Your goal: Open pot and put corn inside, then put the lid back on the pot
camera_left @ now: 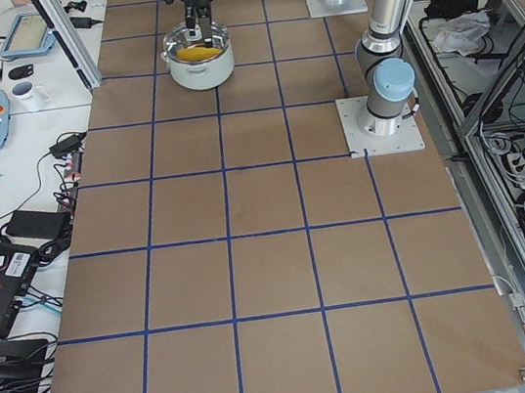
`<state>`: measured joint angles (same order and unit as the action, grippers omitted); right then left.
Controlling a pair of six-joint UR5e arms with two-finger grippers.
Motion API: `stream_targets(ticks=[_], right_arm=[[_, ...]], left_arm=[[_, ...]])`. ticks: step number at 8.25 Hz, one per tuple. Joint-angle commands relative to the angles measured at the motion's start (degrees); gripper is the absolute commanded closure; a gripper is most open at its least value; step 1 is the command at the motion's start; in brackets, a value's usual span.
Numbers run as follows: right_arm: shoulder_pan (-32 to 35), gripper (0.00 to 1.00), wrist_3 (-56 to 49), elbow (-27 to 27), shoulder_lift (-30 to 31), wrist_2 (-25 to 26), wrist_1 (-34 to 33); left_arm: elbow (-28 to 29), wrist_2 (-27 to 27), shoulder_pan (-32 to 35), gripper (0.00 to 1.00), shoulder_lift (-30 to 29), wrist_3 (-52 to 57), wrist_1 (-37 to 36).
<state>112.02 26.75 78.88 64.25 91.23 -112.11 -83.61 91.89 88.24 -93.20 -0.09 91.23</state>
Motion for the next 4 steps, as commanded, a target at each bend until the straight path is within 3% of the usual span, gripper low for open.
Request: stream_targets(ticks=[1,4], right_arm=[[-0.7,0.42,0.1,0.7,0.3,0.1,0.3],[-0.7,0.25,0.8,1.2,0.4,-0.5,0.0]], left_arm=[[-0.1,-0.1,0.0,0.0,0.0,-0.1,0.0],[-0.3,-0.6,0.3,0.0,0.0,-0.6,0.0]])
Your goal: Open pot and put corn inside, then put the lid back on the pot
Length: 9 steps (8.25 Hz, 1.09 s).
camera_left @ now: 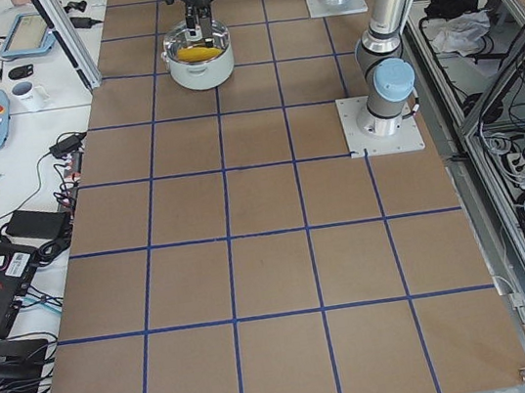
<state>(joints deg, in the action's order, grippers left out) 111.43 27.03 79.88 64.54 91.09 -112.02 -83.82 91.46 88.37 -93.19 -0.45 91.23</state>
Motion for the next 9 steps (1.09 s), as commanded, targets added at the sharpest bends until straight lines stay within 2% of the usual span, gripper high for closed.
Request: stream_targets(ticks=[1,3,8,9], right_arm=[[-0.1,0.25,0.7,0.2,0.1,-0.5,-0.2],[-0.1,0.49,0.7,0.1,0.1,-0.6,-0.2],[-0.1,0.46,0.3,-0.1,0.1,-3.4,-0.8],[-0.1,0.39,-0.3,-0.1,0.1,-3.3,-1.0]], left_arm=[[-0.2,-0.1,0.1,0.0,-0.1,-1.0,-0.4],[-0.2,0.3,0.1,0.0,-0.1,-1.4,-0.5],[-0.4,0.1,0.1,0.0,-0.1,-1.3,-0.5],[-0.3,-0.2,0.1,0.0,-0.1,-1.1,-0.5]])
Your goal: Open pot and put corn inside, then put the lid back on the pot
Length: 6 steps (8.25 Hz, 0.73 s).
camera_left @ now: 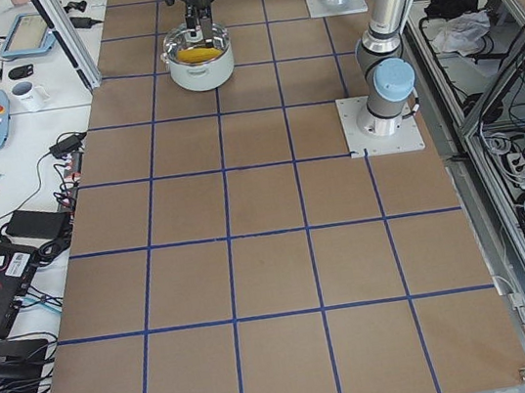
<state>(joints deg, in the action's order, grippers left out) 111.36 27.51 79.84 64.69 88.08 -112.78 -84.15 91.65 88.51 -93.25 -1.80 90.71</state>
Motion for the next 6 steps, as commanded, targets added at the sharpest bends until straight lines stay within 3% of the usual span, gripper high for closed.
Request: stream_targets(ticks=[1,3,6], right_arm=[[0.0,0.26,-0.8,0.1,0.0,-0.1,-0.2],[0.0,0.11,-0.9,0.0,0.0,0.3,-0.2],[-2.7,0.03,-6.2,-0.5,3.2,1.8,0.5]], left_arm=[[0.0,-0.4,0.0,0.0,0.0,0.3,0.0],[0.0,-0.4,0.0,0.0,0.0,0.3,0.0],[0.0,-0.3,0.0,0.0,0.0,0.3,0.0]])
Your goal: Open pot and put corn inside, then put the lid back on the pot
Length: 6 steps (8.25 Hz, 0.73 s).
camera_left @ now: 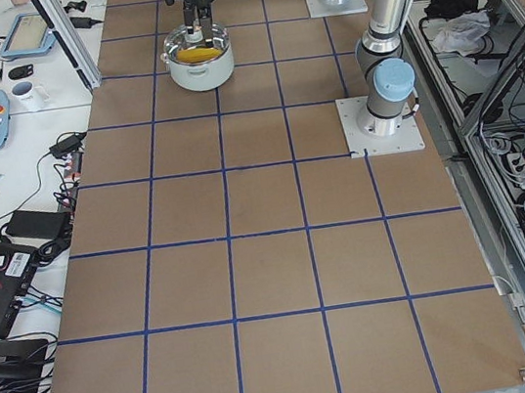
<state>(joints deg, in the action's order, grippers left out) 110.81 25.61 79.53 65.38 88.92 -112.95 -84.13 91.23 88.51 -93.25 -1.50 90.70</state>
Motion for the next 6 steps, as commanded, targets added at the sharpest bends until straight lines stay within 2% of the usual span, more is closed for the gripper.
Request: stream_targets(ticks=[1,3,4,5,6], right_arm=[[-5.0,0.01,-8.2,-0.2,5.7,0.8,4.3],[-10.0,0.0,-15.8,0.0,14.3,2.2,15.2],[-11.2,0.0,-17.0,0.8,19.5,5.5,20.8],[-11.8,0.0,-21.3,0.9,21.8,6.1,25.1],[-11.9,0.0,-22.5,1.2,22.8,5.9,26.1]], left_arm=[[0.0,0.1,0.0,0.0,0.0,0.0,0.0],[0.0,0.2,0.0,0.0,0.0,0.0,-0.1],[0.0,0.2,0.0,0.0,-0.3,-0.2,-0.1],[0.0,0.2,0.0,0.0,-0.3,-0.2,-0.1],[0.0,0.2,0.0,0.0,-0.3,-0.2,-0.2]])
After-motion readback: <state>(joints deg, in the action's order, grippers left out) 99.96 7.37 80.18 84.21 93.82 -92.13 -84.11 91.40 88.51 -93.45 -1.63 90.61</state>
